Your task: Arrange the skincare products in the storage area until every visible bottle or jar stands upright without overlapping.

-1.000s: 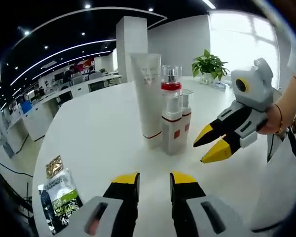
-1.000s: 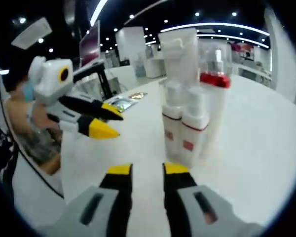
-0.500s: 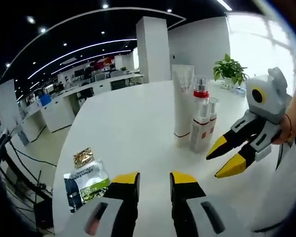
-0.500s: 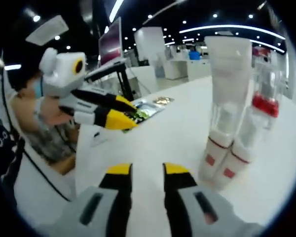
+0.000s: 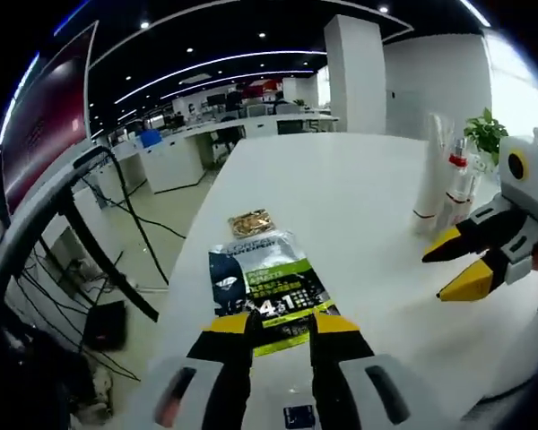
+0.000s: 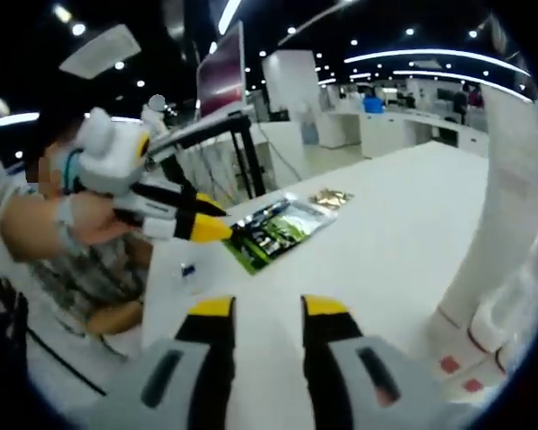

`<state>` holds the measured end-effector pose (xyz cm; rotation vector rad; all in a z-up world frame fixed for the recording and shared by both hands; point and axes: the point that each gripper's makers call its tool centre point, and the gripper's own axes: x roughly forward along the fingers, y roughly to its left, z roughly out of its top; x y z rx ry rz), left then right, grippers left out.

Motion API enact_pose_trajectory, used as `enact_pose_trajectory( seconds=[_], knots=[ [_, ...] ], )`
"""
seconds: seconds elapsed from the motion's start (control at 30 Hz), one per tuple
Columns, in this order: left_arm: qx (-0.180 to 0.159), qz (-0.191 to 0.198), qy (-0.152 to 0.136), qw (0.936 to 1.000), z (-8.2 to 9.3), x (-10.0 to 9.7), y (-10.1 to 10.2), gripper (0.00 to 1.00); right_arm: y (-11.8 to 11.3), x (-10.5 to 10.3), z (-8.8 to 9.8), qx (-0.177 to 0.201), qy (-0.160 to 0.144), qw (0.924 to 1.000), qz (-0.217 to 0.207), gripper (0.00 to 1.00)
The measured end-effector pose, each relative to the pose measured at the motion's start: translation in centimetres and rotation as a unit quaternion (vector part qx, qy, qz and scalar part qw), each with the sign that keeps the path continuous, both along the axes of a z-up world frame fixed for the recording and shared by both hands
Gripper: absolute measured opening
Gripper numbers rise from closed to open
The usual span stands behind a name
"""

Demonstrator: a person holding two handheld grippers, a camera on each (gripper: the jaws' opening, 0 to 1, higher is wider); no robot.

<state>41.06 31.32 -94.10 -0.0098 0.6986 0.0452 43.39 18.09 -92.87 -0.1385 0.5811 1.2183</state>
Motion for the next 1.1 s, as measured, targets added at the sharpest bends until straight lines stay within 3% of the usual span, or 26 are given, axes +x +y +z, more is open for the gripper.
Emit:
enact_pose_trajectory(
  seconds=[0.17,0.3,0.4,0.5,0.7,0.73,0.83,0.87,1.0,1.1],
  knots=[
    [-0.012,0.04,0.017,0.999,-1.1,-0.6,2.5,0.24,1.4,0.8,-0.9,-0.01,0.01,0.9998,-0.013,0.29],
    [-0.024,0.049,0.033,0.998,-2.2,-0.1,3.4,0.25,3.0,1.6,-1.4,-0.002,0.039,0.9987,-0.033,0.33],
    [-0.021,0.052,0.038,0.9977,-2.5,0.3,3.9,0.25,4.1,2.3,-1.5,0.001,0.035,0.9987,-0.037,0.33],
    [-0.056,0.062,0.046,0.9955,-2.9,0.7,3.8,0.25,5.6,2.5,-2.1,-0.012,0.046,0.9985,-0.026,0.33],
    [-0.061,0.059,0.069,0.994,-3.8,1.0,4.3,0.24,6.7,2.1,-4.7,-0.074,0.066,0.995,-0.011,0.28],
    [-0.06,0.059,0.071,0.994,-3.9,1.0,4.3,0.24,7.2,2.6,-4.3,-0.064,0.049,0.9967,-0.006,0.25],
    [-0.054,0.057,0.083,0.9934,-4.3,0.8,4.5,0.23,7.4,2.2,-3.9,-0.067,0.062,0.9958,-0.006,0.25],
    [-0.05,0.054,0.075,0.9944,-4.1,1.0,4.5,0.22,7.6,2.1,-4.0,-0.066,0.061,0.9959,-0.003,0.25],
    [-0.059,0.048,0.075,0.9942,-4.1,1.2,3.8,0.19,7.5,2.1,-4.2,-0.081,0.028,0.9963,0.005,0.21],
    [-0.058,0.035,0.077,0.9947,-4.1,1.3,3.1,0.13,7.8,1.7,-4.1,-0.078,0.037,0.9962,0.008,0.18]
  ],
)
